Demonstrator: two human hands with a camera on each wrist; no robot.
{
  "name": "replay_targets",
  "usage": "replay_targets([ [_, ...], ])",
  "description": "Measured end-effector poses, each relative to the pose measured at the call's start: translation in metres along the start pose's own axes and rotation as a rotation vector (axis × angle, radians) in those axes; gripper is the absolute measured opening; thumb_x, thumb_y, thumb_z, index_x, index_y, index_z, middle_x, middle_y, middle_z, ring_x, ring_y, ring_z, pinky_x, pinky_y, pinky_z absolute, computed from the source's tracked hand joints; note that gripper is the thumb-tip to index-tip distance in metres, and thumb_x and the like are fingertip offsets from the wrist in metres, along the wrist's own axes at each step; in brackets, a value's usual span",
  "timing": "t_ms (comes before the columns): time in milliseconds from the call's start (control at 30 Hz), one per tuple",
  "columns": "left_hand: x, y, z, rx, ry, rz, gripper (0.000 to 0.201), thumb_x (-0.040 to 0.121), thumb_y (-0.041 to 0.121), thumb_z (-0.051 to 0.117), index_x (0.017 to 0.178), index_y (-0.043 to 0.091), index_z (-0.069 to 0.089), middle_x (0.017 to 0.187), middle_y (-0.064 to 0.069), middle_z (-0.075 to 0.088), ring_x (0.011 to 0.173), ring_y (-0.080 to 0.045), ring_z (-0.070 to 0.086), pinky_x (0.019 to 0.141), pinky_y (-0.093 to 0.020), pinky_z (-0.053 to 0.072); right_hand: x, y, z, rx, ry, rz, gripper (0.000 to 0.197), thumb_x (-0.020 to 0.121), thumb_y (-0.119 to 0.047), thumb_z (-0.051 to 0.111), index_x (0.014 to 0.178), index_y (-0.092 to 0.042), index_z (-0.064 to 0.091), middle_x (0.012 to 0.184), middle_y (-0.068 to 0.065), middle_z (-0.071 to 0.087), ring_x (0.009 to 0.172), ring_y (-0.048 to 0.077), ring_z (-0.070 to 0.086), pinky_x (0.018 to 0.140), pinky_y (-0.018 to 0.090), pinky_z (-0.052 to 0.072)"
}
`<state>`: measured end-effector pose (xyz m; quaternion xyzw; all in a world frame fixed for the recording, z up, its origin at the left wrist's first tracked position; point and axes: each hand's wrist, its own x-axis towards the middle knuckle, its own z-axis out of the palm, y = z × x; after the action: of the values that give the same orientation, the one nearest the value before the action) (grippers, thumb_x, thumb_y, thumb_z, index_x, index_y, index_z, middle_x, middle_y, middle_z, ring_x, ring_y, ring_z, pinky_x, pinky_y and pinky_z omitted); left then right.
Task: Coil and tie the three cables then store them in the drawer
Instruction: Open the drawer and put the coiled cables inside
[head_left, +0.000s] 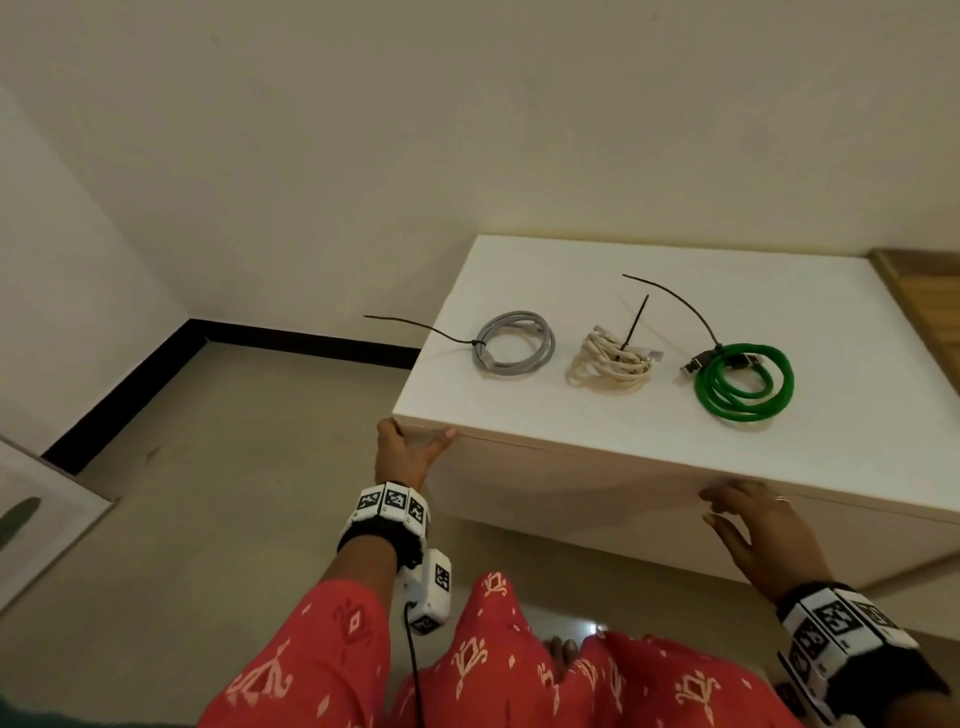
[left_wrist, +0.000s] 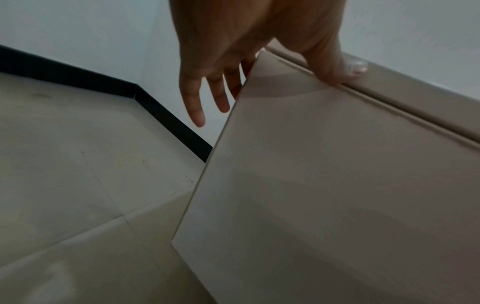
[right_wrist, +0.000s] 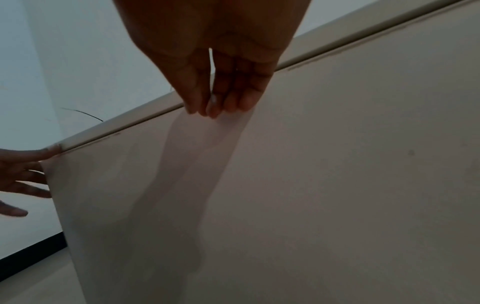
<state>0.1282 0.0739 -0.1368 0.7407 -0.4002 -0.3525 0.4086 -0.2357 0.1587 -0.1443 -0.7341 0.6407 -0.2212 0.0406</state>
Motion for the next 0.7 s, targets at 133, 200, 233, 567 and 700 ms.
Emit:
replay_targets([
  [133,-0.005,0.001,-0.009,0.044,-0.002,-0.011,0.057,0.076,0.034,0.071,0.114,0.005,0.039,0.120,-0.017,0.055,0.101,-0.027,0.053,0.082,-0.029,0.038,0.000,-0.009,-0.005,-0.029,0.139,-0.004,0.018,0.064,0.005,0.075,0.079,-0.004,0.069,0.074,0.014,0.065,0.067,0.038,0.061,0.061,0.035,0.046],
  [200,-0.012,0.000,-0.015,0.069,-0.008,-0.037,0.052,0.076,0.037,0.070,0.107,0.009,0.039,0.116,-0.015,0.056,0.106,-0.031,0.054,0.083,-0.032,0.039,-0.003,-0.011,-0.009,-0.058,0.143,-0.009,0.016,0.065,0.007,0.074,0.075,-0.004,0.069,0.074,0.015,0.065,0.066,0.039,0.060,0.060,0.039,0.048],
  [233,-0.015,-0.001,-0.018,0.073,-0.016,-0.056,0.054,0.075,0.037,0.071,0.107,0.009,0.038,0.113,-0.014,0.055,0.106,-0.032,0.054,0.084,-0.033,0.040,-0.005,-0.012,-0.011,-0.073,0.129,0.008,0.014,0.066,0.006,0.073,0.075,-0.004,0.069,0.074,0.016,0.065,0.067,0.039,0.060,0.061,0.041,0.048],
  [567,-0.065,0.002,-0.059,0.225,-0.068,-0.256,0.082,0.071,0.027,0.078,0.129,-0.008,0.032,0.132,-0.027,0.048,0.121,-0.040,0.047,0.096,-0.041,0.041,-0.036,-0.011,-0.043,0.286,-0.419,0.374,0.027,0.082,-0.019,0.066,0.060,-0.031,0.054,0.072,-0.002,0.062,0.083,0.024,0.059,0.076,0.033,0.043],
  [700,-0.083,-0.001,-0.072,0.279,-0.090,-0.282,0.082,0.069,0.023,0.080,0.128,-0.012,0.036,0.131,-0.031,0.048,0.121,-0.041,0.048,0.099,-0.042,0.041,-0.054,-0.021,-0.052,0.283,-0.499,0.332,0.031,0.081,-0.018,0.068,0.058,-0.030,0.051,0.064,-0.010,0.055,0.072,0.018,0.055,0.064,0.024,0.038],
])
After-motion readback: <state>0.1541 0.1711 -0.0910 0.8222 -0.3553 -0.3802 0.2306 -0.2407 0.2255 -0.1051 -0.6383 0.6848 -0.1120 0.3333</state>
